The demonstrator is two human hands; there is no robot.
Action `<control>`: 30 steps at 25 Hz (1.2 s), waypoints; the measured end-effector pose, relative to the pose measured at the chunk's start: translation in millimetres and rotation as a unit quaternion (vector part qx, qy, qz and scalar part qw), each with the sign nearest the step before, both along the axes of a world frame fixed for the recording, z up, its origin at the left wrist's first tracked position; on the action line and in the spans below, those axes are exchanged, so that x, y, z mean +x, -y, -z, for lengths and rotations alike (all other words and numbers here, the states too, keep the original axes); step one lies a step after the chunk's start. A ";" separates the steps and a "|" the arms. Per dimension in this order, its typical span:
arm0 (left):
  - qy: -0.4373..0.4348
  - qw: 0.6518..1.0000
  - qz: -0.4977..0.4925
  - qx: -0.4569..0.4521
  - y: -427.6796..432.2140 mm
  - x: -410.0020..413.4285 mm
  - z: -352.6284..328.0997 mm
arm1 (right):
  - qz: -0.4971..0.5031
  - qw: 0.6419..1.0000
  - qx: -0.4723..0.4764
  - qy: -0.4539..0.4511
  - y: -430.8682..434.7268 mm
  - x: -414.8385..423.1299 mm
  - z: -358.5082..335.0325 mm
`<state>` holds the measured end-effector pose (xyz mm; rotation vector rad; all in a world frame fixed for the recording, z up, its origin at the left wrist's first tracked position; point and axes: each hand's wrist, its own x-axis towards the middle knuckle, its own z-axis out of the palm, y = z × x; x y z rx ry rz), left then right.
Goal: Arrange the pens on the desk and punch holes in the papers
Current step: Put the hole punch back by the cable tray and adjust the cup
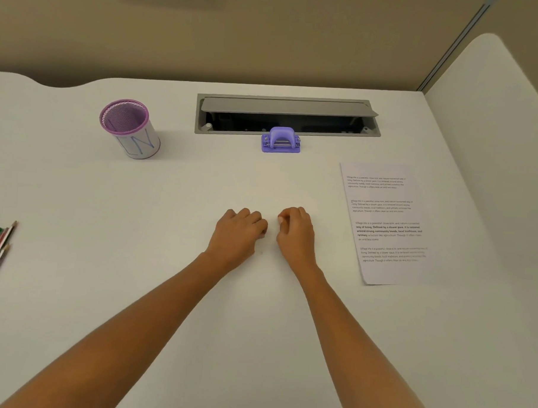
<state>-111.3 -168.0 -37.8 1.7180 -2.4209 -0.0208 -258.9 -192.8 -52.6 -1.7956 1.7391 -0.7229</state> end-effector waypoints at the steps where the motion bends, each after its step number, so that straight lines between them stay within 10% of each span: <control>1: 0.014 1.000 0.008 -0.005 -0.6 -0.2 1.4 | 0.019 0.999 0.010 0.037 -2.9 -3.4 -1.0; 13: -0.179 0.977 -0.078 0.084 -0.3 16.1 9.8 | 0.021 0.990 0.064 0.127 -35.3 -27.6 -5.6; 30: 0.056 0.995 0.038 0.069 5.8 -2.2 3.1 | -0.052 0.997 0.038 0.036 -52.3 -13.2 -4.5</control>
